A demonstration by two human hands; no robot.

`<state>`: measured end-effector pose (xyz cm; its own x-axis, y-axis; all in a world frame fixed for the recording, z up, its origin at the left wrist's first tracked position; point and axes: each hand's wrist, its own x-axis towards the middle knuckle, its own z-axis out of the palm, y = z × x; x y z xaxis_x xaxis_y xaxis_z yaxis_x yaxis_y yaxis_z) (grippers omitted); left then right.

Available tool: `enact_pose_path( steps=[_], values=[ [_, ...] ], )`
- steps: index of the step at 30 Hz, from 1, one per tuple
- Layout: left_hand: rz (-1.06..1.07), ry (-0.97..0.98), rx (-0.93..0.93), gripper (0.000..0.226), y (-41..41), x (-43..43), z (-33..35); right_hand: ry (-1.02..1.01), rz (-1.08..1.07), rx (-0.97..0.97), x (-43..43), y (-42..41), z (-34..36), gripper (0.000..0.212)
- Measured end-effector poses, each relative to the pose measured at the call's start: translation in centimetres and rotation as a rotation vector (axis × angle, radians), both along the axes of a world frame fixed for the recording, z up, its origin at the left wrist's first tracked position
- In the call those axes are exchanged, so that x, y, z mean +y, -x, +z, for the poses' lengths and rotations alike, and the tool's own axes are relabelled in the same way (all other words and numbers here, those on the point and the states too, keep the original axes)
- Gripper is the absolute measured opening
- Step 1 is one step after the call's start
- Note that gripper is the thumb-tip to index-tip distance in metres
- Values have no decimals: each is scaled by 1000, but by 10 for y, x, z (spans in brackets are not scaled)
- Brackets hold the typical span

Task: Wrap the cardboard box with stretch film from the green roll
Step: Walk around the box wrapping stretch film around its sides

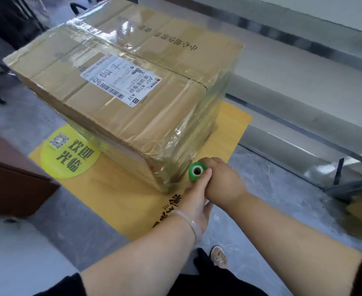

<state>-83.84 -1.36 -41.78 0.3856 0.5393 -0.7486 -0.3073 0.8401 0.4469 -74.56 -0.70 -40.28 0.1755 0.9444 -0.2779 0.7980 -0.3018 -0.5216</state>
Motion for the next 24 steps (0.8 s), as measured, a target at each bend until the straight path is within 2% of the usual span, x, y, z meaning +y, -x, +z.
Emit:
enact_pose_path(
  steps=[3,9,11,13,18,21,24],
  values=[
    [144,5,9,41,-9,9,3,-38,120,180,14,-13,2,30],
    [188,35,-18,33,-15,5,10,-2,313,237,25,-26,7,47],
    [191,42,1,39,-15,9,9,-24,302,272,27,-30,2,53],
    [193,26,11,44,-14,13,6,-49,249,249,30,-34,-2,50],
    [222,-24,7,30,-21,23,-2,-90,98,131,32,-38,-3,40],
    [202,-25,31,24,-27,26,-1,-109,107,185,30,-41,-3,39],
    [201,-17,49,24,-31,29,-4,-65,209,352,33,-49,-1,60]
  ],
)
